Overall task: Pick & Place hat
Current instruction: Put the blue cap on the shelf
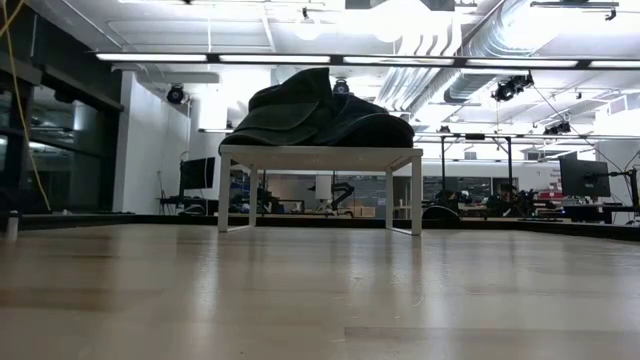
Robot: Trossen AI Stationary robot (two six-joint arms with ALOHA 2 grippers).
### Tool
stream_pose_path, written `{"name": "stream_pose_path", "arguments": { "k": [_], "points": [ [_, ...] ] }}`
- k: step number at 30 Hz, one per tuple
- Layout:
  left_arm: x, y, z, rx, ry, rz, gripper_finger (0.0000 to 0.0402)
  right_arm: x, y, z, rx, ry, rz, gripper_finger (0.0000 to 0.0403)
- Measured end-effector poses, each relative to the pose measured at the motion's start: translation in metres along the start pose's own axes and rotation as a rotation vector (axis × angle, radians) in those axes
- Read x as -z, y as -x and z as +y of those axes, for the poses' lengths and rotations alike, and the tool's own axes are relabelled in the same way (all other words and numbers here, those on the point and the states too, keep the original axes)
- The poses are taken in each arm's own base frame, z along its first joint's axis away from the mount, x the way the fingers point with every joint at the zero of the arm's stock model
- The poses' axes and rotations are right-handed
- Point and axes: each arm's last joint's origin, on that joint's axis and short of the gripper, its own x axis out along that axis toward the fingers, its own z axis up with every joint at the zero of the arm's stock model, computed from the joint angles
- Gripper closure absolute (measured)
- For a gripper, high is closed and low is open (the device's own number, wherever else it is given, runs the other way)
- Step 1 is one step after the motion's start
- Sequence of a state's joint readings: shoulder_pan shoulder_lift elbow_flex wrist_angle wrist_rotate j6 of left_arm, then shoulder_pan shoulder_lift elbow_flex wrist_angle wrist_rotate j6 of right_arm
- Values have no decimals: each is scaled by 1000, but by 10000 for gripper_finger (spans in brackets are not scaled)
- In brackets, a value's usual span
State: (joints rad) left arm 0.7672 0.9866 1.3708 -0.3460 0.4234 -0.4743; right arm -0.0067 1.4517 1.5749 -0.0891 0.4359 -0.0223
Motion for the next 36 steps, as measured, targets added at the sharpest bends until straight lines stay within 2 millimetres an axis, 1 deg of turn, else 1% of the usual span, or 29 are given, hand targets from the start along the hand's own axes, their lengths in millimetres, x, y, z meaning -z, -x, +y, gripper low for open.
{"name": "stream_pose_path", "arguments": {
  "k": [4,7,9,12,16,18,26,31,36],
  "points": [
    [-1,-30,-3,229,-53,12,400,-1,-1,-2,4,16,-12,177],
    [1,-47,-6,403,-91,39,400,-3,-1,-1,-32,20,-30,177],
    [4,-57,-7,488,-102,70,400,-4,-1,0,-56,36,-41,177],
    [7,-66,-5,593,-142,99,400,-5,2,3,-123,48,-49,177],
    [9,-73,-5,750,-212,136,400,-10,7,5,-269,45,-77,177],
    [10,-75,-4,786,-223,147,400,-15,12,5,-310,40,-95,177],
    [14,-79,-5,860,-245,183,400,-33,28,6,-352,32,-221,177],
    [18,-81,-12,894,-253,188,400,-41,32,4,-347,6,-295,176],
    [27,-91,-17,913,-260,194,400,-47,32,0,-361,-27,-355,173]
  ]
}}
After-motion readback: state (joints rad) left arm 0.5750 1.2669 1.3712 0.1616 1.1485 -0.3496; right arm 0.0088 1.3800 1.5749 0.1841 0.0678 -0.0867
